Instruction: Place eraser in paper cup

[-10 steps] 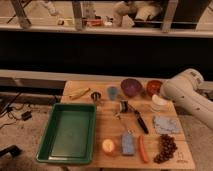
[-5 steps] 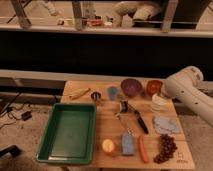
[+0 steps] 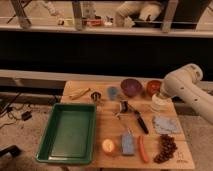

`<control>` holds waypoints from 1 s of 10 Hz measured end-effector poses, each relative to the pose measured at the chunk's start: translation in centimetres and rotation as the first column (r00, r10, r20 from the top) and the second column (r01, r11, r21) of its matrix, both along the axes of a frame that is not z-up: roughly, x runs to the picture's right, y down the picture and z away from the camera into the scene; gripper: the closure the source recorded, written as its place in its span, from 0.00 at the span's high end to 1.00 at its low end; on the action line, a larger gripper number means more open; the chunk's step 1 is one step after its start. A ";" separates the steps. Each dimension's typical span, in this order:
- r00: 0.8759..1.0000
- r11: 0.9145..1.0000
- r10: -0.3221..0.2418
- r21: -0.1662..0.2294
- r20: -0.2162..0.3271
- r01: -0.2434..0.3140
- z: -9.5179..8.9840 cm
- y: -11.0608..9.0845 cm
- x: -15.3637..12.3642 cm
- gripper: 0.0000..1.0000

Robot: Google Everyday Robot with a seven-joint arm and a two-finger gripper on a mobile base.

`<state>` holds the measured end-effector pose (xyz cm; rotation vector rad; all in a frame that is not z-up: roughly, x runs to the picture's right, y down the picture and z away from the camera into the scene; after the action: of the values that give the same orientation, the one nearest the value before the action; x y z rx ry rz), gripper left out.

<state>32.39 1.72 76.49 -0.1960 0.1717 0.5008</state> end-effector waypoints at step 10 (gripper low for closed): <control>1.000 0.999 0.029 -0.045 0.001 -0.029 0.1 0.5 -0.6 0.09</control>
<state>31.81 2.18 76.55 -0.2431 0.1791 0.5260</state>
